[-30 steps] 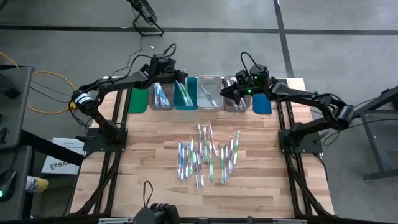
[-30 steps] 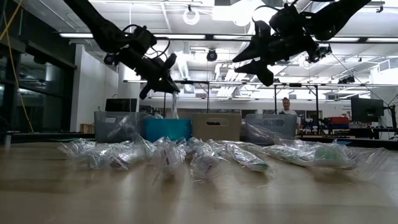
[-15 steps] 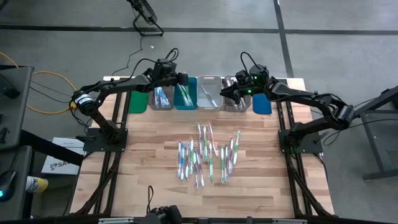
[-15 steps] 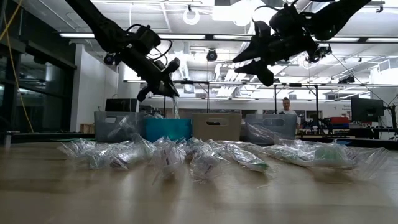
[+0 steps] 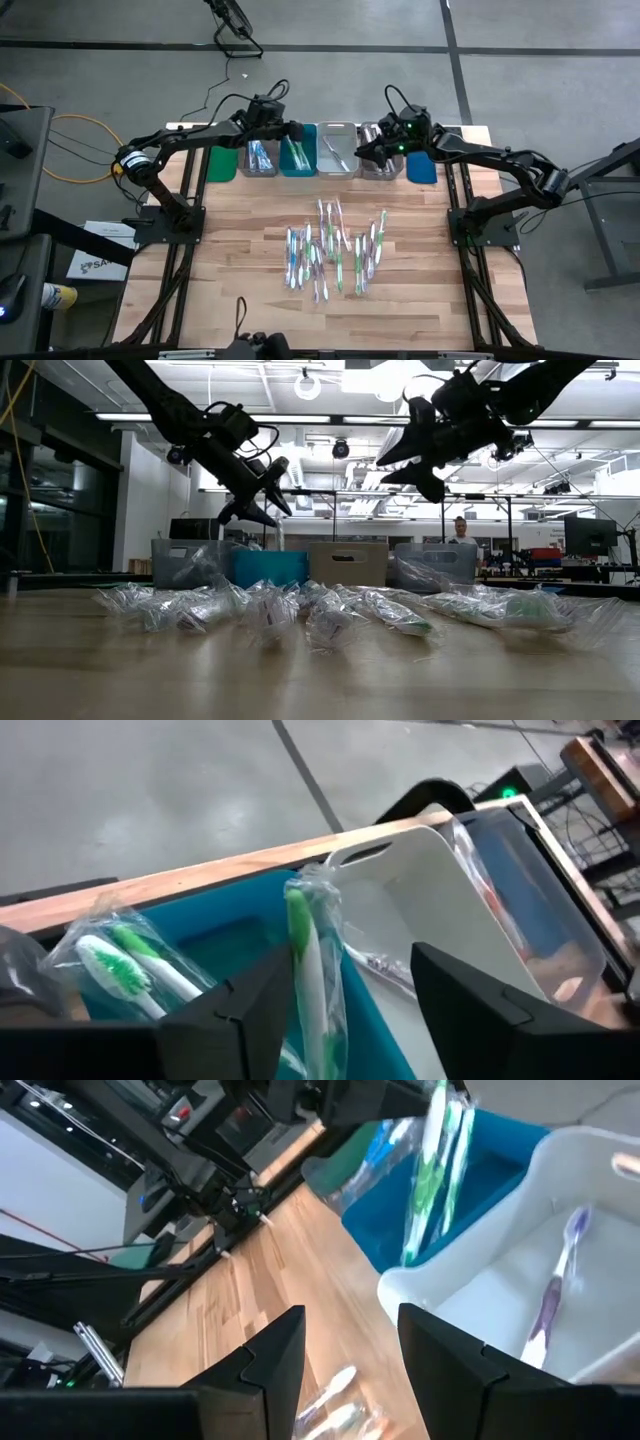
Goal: Pick & Place Toothbrushes
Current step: Put the green toothbrush into the blue bin
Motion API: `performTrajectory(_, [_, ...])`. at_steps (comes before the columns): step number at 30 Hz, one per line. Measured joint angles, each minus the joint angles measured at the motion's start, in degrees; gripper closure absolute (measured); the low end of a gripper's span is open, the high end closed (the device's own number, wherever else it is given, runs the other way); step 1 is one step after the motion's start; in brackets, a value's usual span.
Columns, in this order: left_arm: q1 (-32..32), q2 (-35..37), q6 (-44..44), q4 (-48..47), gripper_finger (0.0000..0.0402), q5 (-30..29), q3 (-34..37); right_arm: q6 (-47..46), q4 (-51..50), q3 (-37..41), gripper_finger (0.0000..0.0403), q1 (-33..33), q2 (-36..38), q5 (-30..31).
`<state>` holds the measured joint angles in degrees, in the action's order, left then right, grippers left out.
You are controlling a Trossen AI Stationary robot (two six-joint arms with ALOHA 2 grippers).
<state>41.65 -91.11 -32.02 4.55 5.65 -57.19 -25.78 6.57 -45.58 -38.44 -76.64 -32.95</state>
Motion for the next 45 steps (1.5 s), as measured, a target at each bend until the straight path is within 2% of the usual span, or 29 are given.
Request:
performTrajectory(6, [1.31, 1.03, 6.01, 0.0, 0.0188, 2.0, -0.07, -1.63, -3.5, 0.0, 0.0248, 1.74, 0.0, 0.22])
performTrajectory(13, [4.26, 3.94, 17.34, -3.48, 0.0187, 3.6, -0.09, -5.93, -7.62, 0.0, 0.0248, 5.22, -0.02, 6.4])
performTrajectory(17, [6.53, 5.69, 24.54, -5.09, 0.0187, 7.63, -0.05, -12.64, -9.41, 0.0, 0.0248, 7.79, -0.02, 10.69])
performTrajectory(22, [10.37, 9.17, 33.65, -7.3, 0.0187, 19.54, 0.0, -25.49, -15.63, 0.0, 0.0248, 12.9, 0.75, 15.0])
performTrajectory(24, [11.35, 11.43, 38.75, -10.12, 0.0187, 23.79, -0.04, -30.9, -20.0, 0.0, 0.0248, 15.94, 1.2, 17.81])
performTrajectory(26, [12.03, 14.05, 43.87, -13.97, 0.0187, 25.66, -0.02, -37.2, -24.2, 0.0, 0.0248, 19.5, 1.29, 21.58])
performTrajectory(31, [11.97, 19.8, 54.13, -21.44, 0.0187, 25.79, -0.02, -54.8, -31.91, 0.0, 0.0248, 29.34, 1.31, 31.82])
performTrajectory(37, [11.95, 24.39, 60.55, -27.61, 0.0187, 28.27, -0.02, -74.34, -39.93, 0.0, 0.0248, 38.74, 1.31, 44.08])
performTrajectory(39, [11.95, 25.71, 62.13, -29.25, 0.0187, 28.71, -0.02, -77.53, -41.95, 0.0, 0.0248, 40.35, 0.85, 47.41])
performTrajectory(45, [11.95, 27.55, 64.14, -32.85, 0.0187, 31.78, -0.02, -79.52, -42.75, 0.0, 0.0248, 41.62, -2.88, 55.26])
